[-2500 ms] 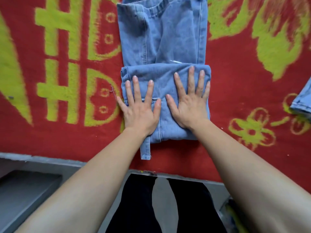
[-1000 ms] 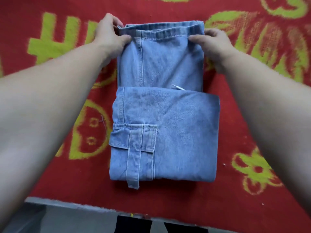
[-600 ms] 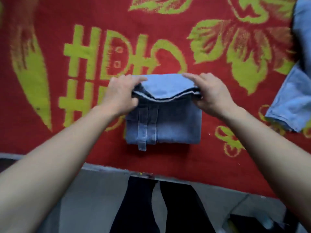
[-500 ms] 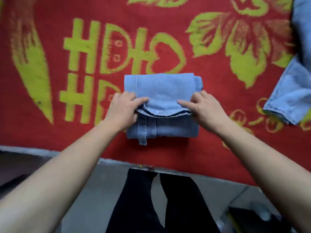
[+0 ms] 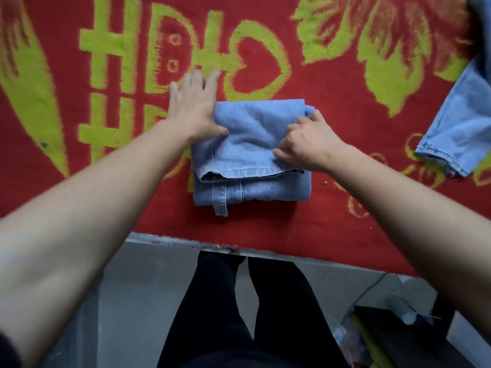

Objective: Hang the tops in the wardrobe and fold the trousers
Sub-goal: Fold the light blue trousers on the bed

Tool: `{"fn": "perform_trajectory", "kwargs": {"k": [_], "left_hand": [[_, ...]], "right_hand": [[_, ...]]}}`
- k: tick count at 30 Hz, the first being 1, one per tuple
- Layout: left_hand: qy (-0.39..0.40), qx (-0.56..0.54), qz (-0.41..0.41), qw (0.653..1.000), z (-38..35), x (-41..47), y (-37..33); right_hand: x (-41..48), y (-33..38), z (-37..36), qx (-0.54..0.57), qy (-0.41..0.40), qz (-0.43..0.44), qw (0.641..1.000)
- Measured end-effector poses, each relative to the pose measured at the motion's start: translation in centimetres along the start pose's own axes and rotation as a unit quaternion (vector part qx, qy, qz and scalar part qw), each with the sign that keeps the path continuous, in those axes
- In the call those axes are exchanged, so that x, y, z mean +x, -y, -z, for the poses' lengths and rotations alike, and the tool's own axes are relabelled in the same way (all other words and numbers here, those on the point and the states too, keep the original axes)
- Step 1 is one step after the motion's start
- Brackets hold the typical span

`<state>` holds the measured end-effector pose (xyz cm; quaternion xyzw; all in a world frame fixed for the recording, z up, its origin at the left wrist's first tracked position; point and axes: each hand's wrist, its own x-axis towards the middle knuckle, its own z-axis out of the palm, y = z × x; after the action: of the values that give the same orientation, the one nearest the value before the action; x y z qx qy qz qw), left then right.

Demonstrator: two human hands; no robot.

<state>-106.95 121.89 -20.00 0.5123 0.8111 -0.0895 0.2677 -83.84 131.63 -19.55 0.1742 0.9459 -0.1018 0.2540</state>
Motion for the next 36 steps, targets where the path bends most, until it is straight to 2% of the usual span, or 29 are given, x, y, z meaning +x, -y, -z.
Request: {"fn": "perform_trajectory", "kwargs": {"k": [3, 5, 8, 10, 13, 19, 23, 27, 32, 36], "left_hand": [[0.107, -0.016, 0.002, 0.994, 1.0, 3.0, -0.5], [0.167, -0.021, 0.015, 0.986, 0.6, 3.6, -1.4], [0.148, -0.033, 0.027, 0.988, -0.5, 3.2, -2.1], [0.121, -0.050, 0.026, 0.991, -1.0, 2.6, -1.9], [0.103, -0.031, 0.003, 0.994, -1.2, 1.5, -1.4], [0.181, -0.003, -0.013, 0.983, -1.6, -1.7, -1.5], [0.092, 0.001, -0.009, 0.996, -2.5, -5.8, -2.4], [0.052, -0.002, -0.004, 0.999, -0.7, -10.3, -3.0], [-0.071, 0.029, 0.064, 0.995, 5.8, -16.9, -2.1], [-0.196, 0.037, 0.132, 0.971, 13.0, -22.7, 0.6]], "right_hand": [[2.1, -0.6, 2.0, 0.007, 0.023, -0.009, 1.000], [3.3, -0.9, 2.7, 0.067, 0.006, -0.046, 0.997], [5.5, -1.3, 4.0, 0.200, -0.007, -0.100, 0.975], [7.0, -1.7, 4.6, 0.252, 0.053, -0.108, 0.960], [8.0, -1.7, 4.9, 0.209, 0.167, -0.089, 0.959], [5.6, 1.7, 4.4, 0.136, 0.226, -0.072, 0.962], [1.9, 3.8, 3.6, 0.082, 0.122, -0.061, 0.987], [-1.8, 5.5, 5.4, 0.082, 0.067, -0.061, 0.992], [-4.8, 8.3, 12.8, 0.045, -0.072, -0.029, 0.996], [-5.7, 12.3, 20.4, 0.034, -0.198, 0.012, 0.980]]}}
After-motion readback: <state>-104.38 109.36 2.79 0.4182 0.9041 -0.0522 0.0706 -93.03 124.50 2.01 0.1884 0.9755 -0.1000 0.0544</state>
